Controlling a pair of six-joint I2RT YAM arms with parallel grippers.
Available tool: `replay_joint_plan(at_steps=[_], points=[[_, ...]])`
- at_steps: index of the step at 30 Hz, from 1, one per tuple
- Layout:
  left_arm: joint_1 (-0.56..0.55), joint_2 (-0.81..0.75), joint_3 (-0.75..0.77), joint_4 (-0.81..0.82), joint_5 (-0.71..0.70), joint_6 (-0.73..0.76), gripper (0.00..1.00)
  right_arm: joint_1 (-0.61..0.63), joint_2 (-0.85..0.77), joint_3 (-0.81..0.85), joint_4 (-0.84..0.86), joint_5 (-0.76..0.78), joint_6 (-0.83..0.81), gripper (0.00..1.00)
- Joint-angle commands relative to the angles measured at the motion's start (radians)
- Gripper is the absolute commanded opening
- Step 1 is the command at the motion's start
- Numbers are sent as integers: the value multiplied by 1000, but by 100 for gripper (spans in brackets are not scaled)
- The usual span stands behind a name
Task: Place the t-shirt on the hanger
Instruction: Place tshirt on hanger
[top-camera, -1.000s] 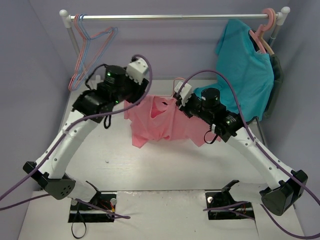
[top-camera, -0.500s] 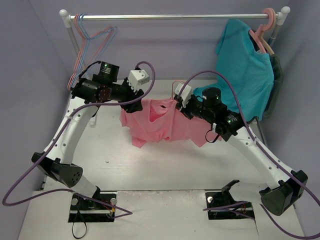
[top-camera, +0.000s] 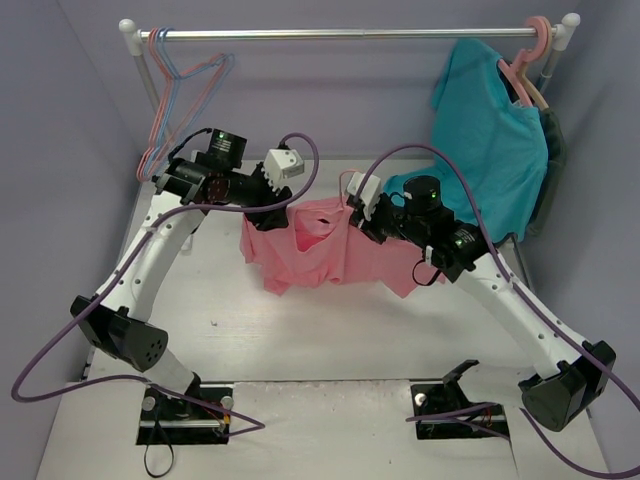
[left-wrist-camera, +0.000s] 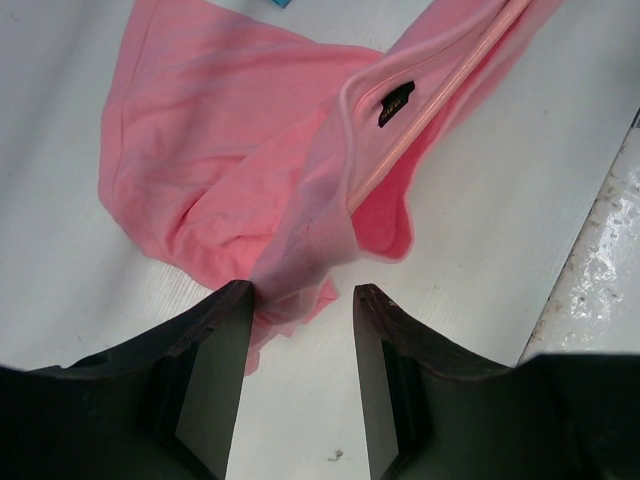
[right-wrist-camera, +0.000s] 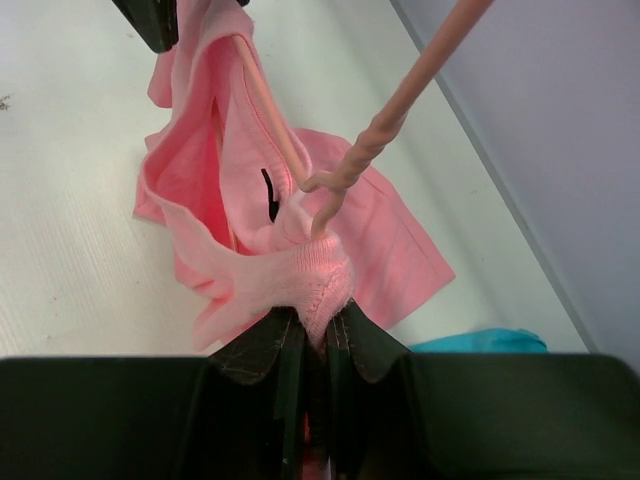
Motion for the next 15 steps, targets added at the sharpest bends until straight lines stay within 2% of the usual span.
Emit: replay_joint_plan(at_steps=[1, 8, 15], points=[[5, -39, -6, 58, 50, 42, 44, -8, 4, 62, 85, -40, -1, 0], [5, -82, -110, 154, 33, 33, 44, -8, 19, 77, 78, -54, -2, 0], [5, -145, -103, 179, 19, 38, 44, -9, 27, 78, 75, -46, -5, 0]])
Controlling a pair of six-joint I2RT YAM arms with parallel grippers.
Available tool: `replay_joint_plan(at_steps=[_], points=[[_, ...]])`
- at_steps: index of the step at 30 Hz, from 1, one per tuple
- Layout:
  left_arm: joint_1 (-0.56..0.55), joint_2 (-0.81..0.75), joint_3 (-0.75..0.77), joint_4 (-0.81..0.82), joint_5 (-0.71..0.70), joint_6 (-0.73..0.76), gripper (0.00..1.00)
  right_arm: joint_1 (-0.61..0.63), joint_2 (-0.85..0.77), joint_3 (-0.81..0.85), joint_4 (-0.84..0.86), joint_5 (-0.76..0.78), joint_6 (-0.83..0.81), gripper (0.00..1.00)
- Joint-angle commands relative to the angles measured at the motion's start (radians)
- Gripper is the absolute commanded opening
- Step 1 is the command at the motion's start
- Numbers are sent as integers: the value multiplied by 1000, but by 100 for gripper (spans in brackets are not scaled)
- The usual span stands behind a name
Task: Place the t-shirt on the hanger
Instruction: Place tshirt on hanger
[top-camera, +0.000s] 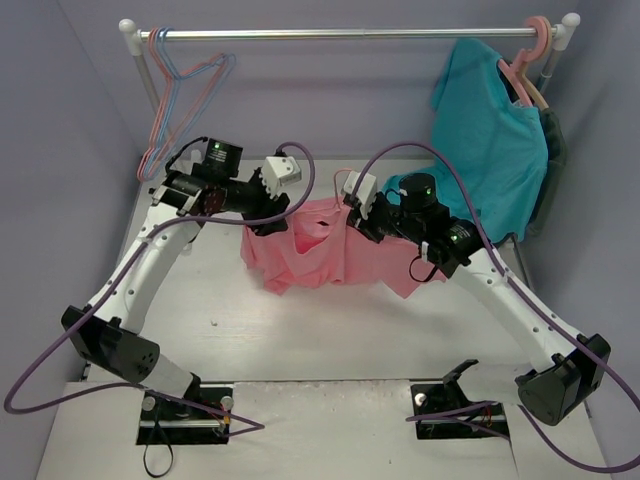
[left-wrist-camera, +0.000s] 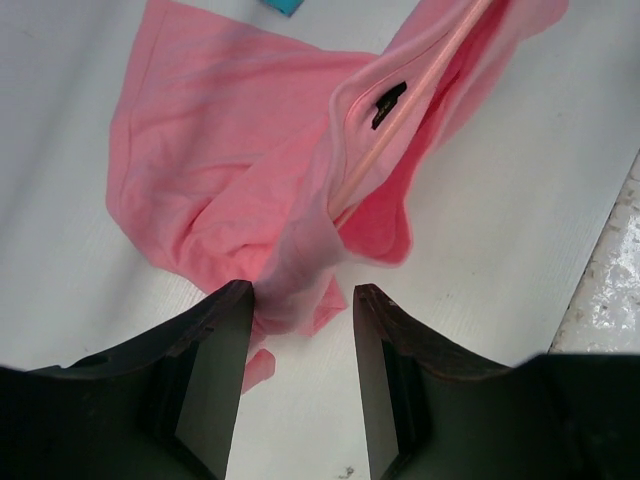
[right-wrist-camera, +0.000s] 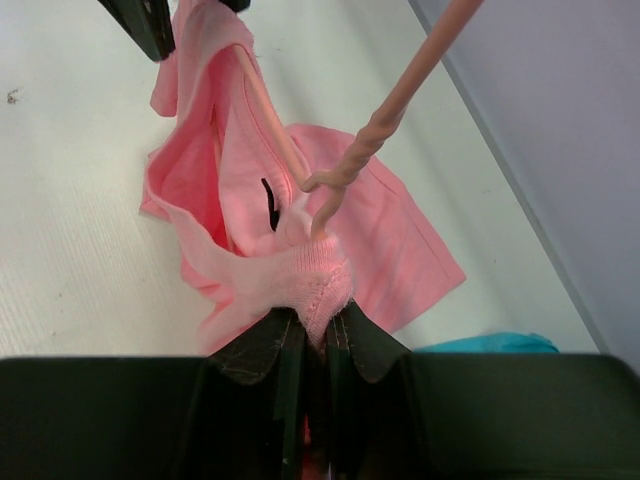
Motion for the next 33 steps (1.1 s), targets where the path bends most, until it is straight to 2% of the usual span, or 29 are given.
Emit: replay_joint_plan(at_steps=[1, 10, 25, 28, 29, 33], points=[[5, -95, 43, 61, 12, 27, 44, -8, -7, 62, 86, -24, -2, 0], [25, -98, 44, 45, -3, 65, 44, -16, -4, 65, 84, -36, -4, 0], [27, 3, 74, 44, 89, 111, 43, -17, -1, 76, 72, -67, 1, 0], [27, -2, 43, 56, 120, 105, 38, -16, 2, 78, 72, -76, 4, 0], [27, -2, 35, 58, 133, 98, 30, -17, 4, 78, 70, -79, 4, 0], [25, -11, 20, 67, 179, 85, 21, -16, 11, 82, 70, -82, 4, 0]])
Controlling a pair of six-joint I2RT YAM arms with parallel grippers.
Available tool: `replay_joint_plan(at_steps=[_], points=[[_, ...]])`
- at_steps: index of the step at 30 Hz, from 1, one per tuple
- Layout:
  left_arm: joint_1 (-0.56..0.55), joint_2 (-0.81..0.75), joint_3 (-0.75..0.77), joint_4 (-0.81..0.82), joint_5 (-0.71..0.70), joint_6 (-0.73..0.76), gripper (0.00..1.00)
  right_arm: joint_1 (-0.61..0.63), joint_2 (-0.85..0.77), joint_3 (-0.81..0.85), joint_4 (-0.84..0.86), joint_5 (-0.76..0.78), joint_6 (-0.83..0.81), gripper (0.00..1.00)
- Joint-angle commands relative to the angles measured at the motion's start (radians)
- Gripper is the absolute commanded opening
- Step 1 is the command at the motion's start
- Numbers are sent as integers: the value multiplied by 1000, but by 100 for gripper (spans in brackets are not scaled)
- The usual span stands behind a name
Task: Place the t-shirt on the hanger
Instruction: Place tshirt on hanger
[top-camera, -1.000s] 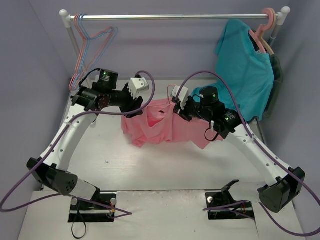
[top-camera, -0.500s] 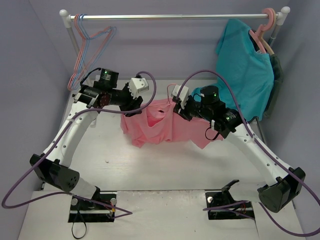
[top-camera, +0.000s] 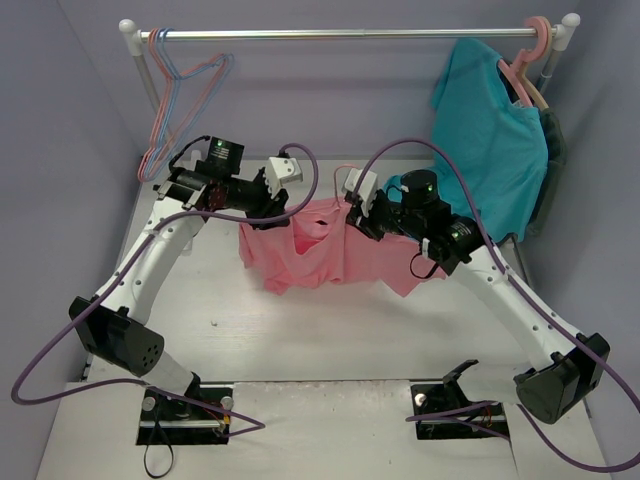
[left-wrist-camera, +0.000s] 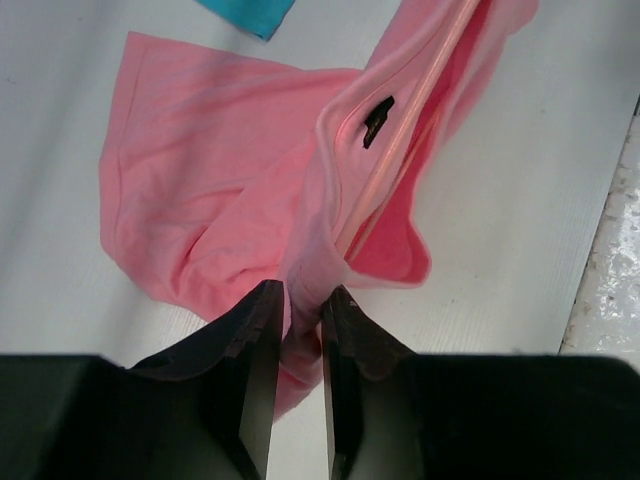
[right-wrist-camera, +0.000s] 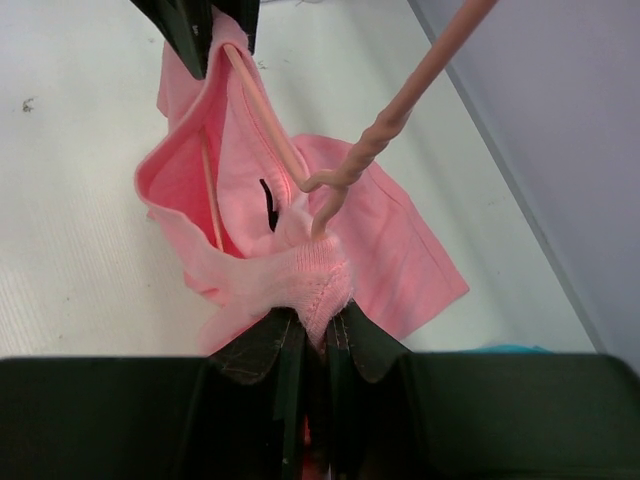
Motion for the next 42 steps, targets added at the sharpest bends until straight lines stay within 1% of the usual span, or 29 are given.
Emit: replay_joint_plan(at_steps=[1, 10, 19, 22, 23, 24, 25, 26, 28, 29, 31, 33, 34, 37, 38, 39, 41, 42], points=[[3, -41, 5, 66, 97, 1, 21, -7, 5, 64, 74, -42, 8, 0], [3, -57, -34, 82, 129, -10, 22, -7, 24, 87, 68, -66, 13, 0], [3, -60, -37, 82, 154, -15, 23, -7, 25, 89, 59, -69, 16, 0], [3, -63, -35, 77, 163, -10, 13, -7, 21, 86, 56, -57, 16, 0], [3, -68, -35, 79, 152, -10, 4, -7, 19, 83, 50, -48, 16, 1], [3, -72, -31, 77, 146, -10, 1, -9, 12, 80, 45, -27, 13, 2], [3, -75, -29, 79, 141, -9, 0, -7, 7, 77, 37, -13, 10, 4], [3, -89, -28, 82, 129, -12, 0, -9, 2, 74, 34, 3, 8, 8], [2, -106, -40, 112, 109, -21, 0, -10, -18, 55, 33, 44, 5, 11], [3, -123, -46, 125, 100, -29, 0, -12, -25, 51, 33, 53, 4, 16], [3, -140, -63, 149, 80, -35, 0, -23, -45, 38, 30, 63, 5, 17], [3, -172, -81, 192, 62, -48, 0, -27, -59, 32, 25, 82, 5, 21], [3, -183, -101, 207, 56, -59, 0, -27, -64, 29, 20, 95, 5, 25], [3, -230, -132, 269, 25, -79, 0, -35, -78, 20, 4, 147, 5, 32], [3, -248, -143, 278, 20, -82, 0, -39, -81, 17, 2, 161, 7, 39], [3, -256, -143, 290, 13, -85, 0, -41, -91, 15, -1, 188, 8, 40], [3, -273, -137, 295, -3, -96, 0, -44, -101, 11, -3, 227, 14, 47], [3, -279, -133, 300, -3, -101, 0, -46, -110, 11, -4, 271, 16, 50]])
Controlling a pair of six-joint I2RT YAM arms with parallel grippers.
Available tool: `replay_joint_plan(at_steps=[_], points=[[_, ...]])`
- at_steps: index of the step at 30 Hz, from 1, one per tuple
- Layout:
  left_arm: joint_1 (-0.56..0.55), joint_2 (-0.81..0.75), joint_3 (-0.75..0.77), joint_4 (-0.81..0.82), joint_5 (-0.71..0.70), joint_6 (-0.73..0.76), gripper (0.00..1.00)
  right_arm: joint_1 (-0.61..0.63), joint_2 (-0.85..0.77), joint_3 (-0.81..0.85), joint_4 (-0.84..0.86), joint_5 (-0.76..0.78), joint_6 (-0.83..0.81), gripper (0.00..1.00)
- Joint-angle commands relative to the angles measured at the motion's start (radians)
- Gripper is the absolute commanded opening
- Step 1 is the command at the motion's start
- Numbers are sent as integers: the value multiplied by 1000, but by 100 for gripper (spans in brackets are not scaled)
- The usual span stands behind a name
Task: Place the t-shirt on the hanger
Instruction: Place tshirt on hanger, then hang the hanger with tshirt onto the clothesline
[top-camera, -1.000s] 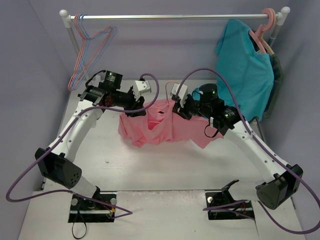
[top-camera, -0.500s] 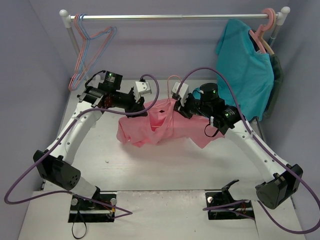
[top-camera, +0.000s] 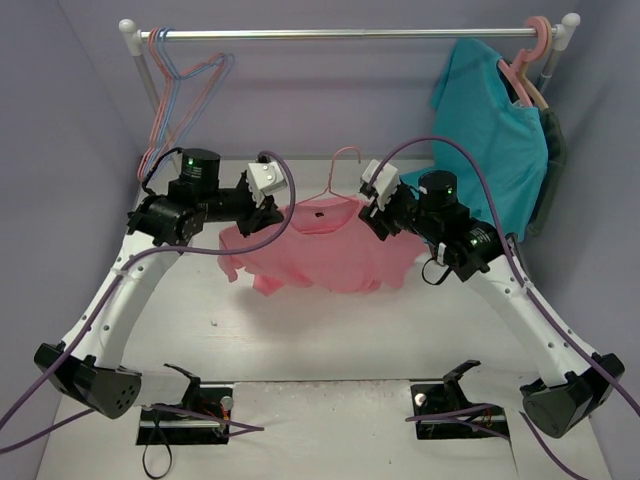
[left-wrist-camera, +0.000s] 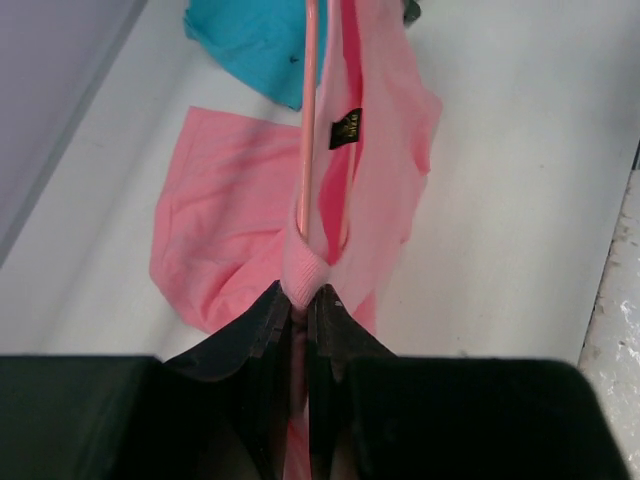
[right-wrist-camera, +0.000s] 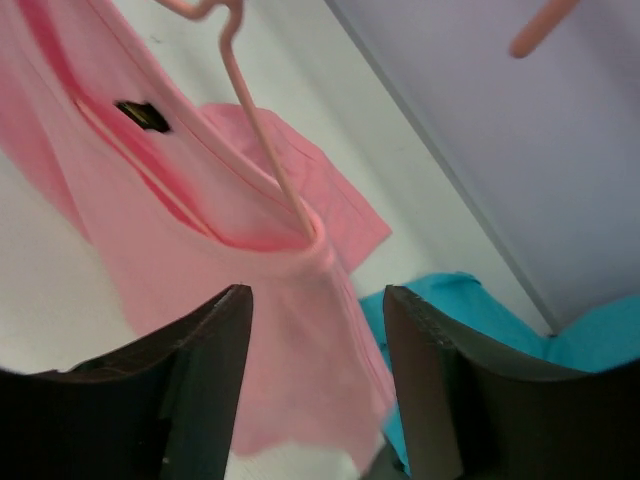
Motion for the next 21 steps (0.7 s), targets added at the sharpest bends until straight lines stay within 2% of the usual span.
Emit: replay_joint_plan(at_steps=[1, 6, 12, 18, 20, 21], points=[[6, -55, 37, 130, -14, -40, 0, -10, -43, -1, 35, 119, 13, 57], [6, -75, 100, 187, -102, -121, 0, -10, -84, 40, 32, 209, 41, 69], [5, -60, 252, 268, -237, -186, 0, -10, -141, 97, 67, 280, 65, 72], [-10, -23, 517, 307, -280, -209, 0, -10, -192, 119, 126, 288, 71, 75], [-27, -9, 568, 290, -278, -218, 0, -10, -193, 122, 129, 285, 75, 75], [-36, -14, 545, 291, -274, -226, 0, -10, -193, 117, 133, 286, 76, 75]])
